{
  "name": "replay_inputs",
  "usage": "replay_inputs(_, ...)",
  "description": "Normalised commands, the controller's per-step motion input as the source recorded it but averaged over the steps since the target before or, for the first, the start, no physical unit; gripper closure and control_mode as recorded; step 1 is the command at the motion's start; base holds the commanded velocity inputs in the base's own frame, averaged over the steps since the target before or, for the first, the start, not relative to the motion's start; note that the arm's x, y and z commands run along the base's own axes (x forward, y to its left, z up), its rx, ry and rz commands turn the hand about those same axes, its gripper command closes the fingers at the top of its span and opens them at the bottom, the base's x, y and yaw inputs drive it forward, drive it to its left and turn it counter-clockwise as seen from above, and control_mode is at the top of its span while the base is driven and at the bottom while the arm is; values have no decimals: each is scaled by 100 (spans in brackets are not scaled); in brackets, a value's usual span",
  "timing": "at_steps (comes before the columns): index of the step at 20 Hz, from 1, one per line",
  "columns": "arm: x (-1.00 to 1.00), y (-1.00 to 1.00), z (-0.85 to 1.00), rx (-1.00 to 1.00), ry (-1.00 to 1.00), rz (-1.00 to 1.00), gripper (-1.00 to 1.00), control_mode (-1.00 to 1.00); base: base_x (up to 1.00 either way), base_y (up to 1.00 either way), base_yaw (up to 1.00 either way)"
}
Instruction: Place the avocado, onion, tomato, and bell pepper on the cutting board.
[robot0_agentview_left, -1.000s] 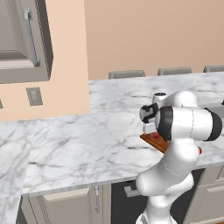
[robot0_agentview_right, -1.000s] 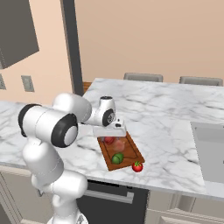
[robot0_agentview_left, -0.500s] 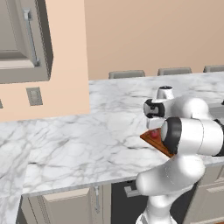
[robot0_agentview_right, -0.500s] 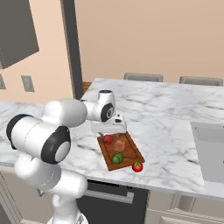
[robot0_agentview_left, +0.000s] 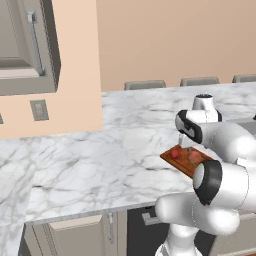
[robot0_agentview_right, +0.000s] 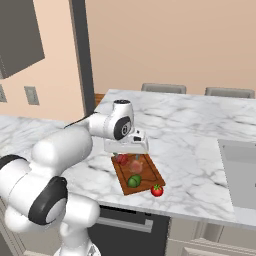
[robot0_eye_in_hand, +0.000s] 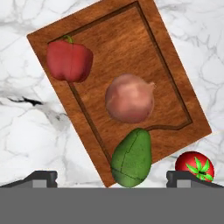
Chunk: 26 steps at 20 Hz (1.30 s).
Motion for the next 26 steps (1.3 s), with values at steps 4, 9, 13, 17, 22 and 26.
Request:
replay_inputs(4,-43,-49,2,0,1,-12,-100,-100,0,0,0)
replay_inputs(9,-6,-54,0,0,7,-11,-100,-100,0,0,0)
replay_inputs(13,0,-52,0,0,7,-6,-100,-100,0,0,0)
replay_inputs(17,-10,-26,-12,0,4,-3,-100,-100,0,0,0)
replay_inputs(22,-14,-20,-28,0,5,-2,-100,-100,0,0,0)
replay_inputs(26,-3,-11,-25,0,3,0,-100,-100,0,0,0)
